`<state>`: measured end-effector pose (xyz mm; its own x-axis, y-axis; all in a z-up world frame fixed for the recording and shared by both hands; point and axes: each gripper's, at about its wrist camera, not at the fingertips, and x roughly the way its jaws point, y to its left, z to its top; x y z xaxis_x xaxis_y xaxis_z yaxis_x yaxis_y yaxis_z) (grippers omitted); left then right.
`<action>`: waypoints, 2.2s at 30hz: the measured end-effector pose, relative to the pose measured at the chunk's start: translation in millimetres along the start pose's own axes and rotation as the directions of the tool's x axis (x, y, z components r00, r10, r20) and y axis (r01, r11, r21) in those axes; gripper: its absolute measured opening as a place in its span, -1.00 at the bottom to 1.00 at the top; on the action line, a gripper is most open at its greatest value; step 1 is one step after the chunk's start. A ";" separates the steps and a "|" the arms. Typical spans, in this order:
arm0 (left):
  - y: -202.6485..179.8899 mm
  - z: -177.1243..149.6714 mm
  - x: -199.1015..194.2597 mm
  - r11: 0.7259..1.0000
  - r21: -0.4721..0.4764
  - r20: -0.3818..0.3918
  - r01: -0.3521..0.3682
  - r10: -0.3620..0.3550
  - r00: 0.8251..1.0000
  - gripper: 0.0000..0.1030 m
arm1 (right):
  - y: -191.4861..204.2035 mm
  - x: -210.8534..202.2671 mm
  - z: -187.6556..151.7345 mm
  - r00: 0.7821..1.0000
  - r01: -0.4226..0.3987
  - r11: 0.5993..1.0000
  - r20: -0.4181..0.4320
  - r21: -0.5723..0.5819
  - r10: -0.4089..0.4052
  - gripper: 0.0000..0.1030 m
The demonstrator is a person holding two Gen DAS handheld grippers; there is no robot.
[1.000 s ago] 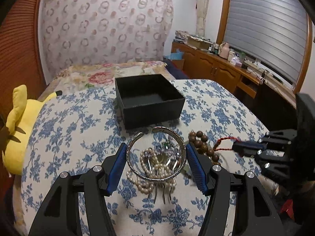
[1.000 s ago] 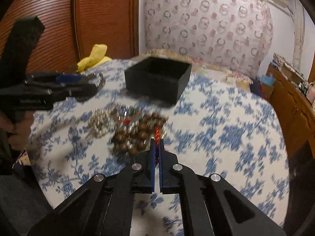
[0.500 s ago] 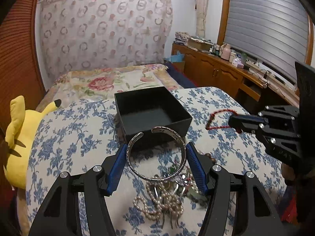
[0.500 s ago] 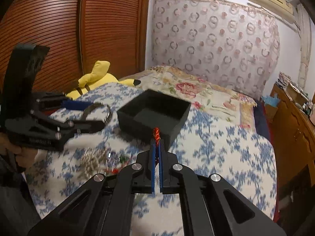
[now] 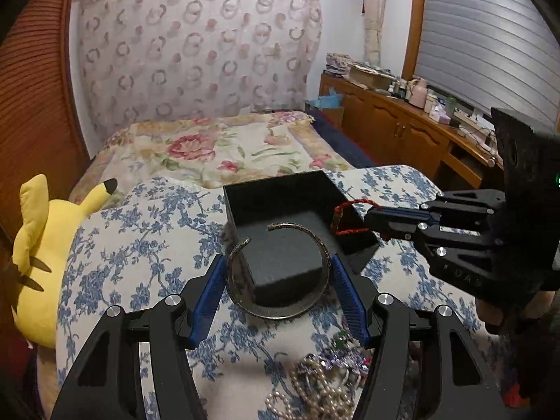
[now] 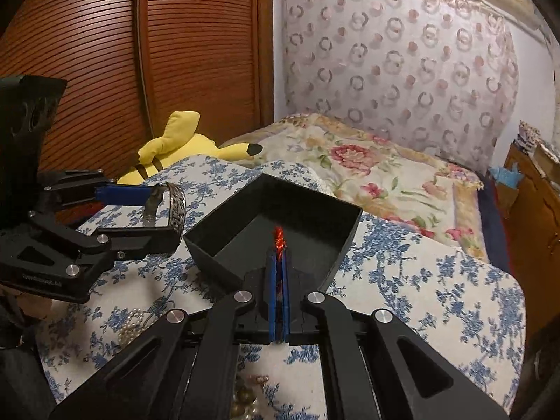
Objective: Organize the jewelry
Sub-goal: 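Carry the bangle to the black box with the left tool while the right drops the red bracelet inside, then lower the silver bangle into the black box and open the left tool, then grasp the brown wooden bead bracelet with the right tool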
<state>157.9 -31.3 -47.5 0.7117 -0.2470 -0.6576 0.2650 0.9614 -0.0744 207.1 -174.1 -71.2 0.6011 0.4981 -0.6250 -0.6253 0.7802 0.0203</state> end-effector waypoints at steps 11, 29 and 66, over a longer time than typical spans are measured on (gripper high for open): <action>-6.5 20.3 25.0 1.000 0.013 -0.028 -0.008 0.008 1.000 0.13 | -18.8 8.6 -4.9 1.000 -0.025 0.999 0.008 0.045 0.025 -0.37; -15.1 39.2 73.9 0.998 0.051 -0.084 -0.044 0.048 0.995 0.29 | -46.9 -0.6 -7.9 0.998 0.043 0.993 0.035 0.106 -0.047 -0.37; 15.1 -107.6 -37.0 0.999 -0.037 -0.089 -0.030 0.027 0.996 0.32 | 61.6 -33.3 -100.1 0.987 0.075 0.996 -0.148 0.053 -0.066 -0.37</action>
<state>65.6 5.4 -105.0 0.6578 -0.2094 -0.7234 0.2194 0.9722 -0.0820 98.8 -180.5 -127.2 0.5609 0.3836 -0.7336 -0.5513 0.8342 0.0147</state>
